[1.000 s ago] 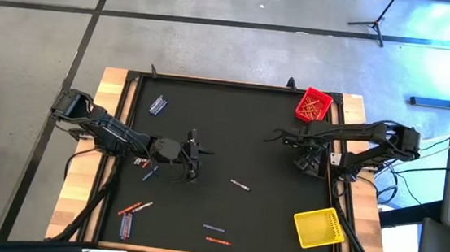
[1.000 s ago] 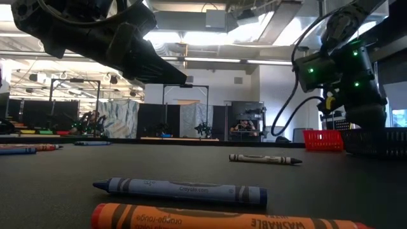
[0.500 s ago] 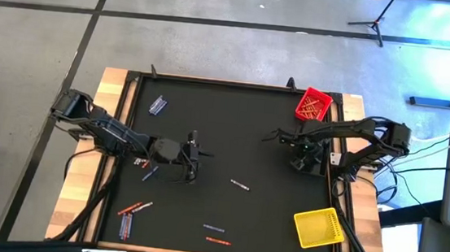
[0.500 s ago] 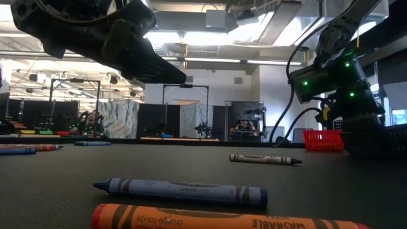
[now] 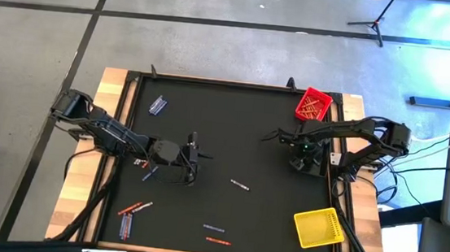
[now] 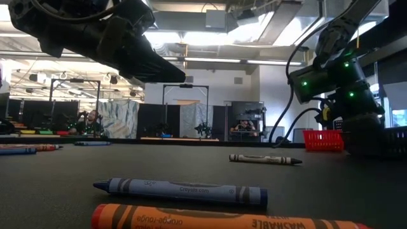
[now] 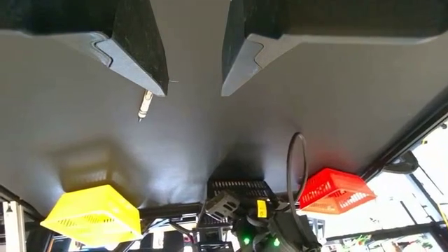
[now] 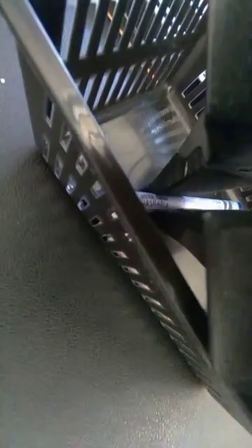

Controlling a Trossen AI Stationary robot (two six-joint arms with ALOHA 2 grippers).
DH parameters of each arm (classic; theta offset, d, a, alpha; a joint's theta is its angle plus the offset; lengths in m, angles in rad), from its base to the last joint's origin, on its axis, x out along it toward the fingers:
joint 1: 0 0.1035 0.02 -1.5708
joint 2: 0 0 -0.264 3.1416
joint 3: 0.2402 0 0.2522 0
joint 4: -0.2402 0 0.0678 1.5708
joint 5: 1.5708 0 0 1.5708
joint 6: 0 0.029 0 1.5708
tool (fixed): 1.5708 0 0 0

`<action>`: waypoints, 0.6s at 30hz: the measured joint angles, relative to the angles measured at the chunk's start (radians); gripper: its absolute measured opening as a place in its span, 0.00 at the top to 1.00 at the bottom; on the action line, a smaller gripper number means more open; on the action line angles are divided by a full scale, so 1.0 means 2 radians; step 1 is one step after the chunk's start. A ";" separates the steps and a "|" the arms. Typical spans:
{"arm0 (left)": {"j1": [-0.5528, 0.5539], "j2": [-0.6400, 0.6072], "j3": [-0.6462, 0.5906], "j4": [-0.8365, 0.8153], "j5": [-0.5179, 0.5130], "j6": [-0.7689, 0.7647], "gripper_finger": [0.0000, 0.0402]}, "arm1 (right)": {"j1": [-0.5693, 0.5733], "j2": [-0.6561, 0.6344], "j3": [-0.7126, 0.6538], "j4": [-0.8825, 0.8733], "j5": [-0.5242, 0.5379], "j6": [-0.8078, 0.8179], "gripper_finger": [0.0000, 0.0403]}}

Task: Sort crayons
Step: Put the blue crayon from the black bin to the yellow bin

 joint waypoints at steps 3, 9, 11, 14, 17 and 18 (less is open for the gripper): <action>-0.003 0.000 0.000 0.000 0.000 -0.002 0.69 | 0.000 -0.001 0.002 -0.004 0.001 0.002 0.93; -0.006 0.000 0.000 0.000 -0.001 -0.002 0.69 | 0.000 -0.031 0.025 -0.029 0.034 0.000 0.98; -0.006 0.000 0.000 0.000 -0.002 -0.002 0.69 | -0.001 -0.045 0.033 -0.038 0.036 0.004 0.98; -0.006 0.000 0.000 0.000 -0.002 -0.002 0.69 | 0.000 -0.060 0.041 -0.056 0.042 0.007 0.96; -0.006 0.000 0.000 0.000 -0.002 -0.002 0.69 | 0.000 -0.075 0.047 -0.077 0.044 0.008 0.97; -0.006 0.000 0.000 0.000 -0.002 -0.003 0.69 | 0.000 -0.080 0.049 -0.082 0.045 0.008 0.97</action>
